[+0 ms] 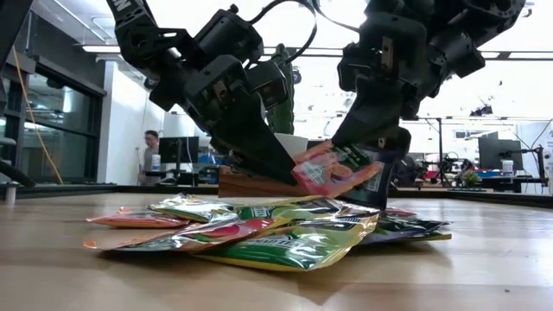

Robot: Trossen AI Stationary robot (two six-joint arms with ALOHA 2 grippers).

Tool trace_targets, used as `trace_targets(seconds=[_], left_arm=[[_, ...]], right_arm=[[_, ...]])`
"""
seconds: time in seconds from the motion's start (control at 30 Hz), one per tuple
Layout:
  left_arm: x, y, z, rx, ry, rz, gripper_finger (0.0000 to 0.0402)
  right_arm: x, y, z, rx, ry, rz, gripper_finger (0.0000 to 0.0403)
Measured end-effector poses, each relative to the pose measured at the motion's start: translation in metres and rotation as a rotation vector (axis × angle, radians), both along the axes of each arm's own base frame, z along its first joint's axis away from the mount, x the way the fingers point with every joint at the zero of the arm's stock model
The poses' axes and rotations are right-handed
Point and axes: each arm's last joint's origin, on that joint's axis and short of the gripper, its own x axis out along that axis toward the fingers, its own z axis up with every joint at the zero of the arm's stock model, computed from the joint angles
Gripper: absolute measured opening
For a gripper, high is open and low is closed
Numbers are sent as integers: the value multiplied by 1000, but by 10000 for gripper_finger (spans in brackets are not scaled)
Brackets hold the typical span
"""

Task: Pick & Place Tea
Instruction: Put the orange tea bag into the right section of the wooden organizer

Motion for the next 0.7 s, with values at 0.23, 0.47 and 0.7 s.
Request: trace_targets(seconds=[0.23,0.47,0.7], left_arm=[[4,-1,7,-37,-74,2,186],[4,-1,7,-54,-66,-7,173],[3,-2,7,-70,-56,-29,99]], right_arm=[[0,-1,0,-8,1,-8,0],[-1,-1,-2,-10,20,-8,0],[-2,-2,-3,-23,36,-23,0]])
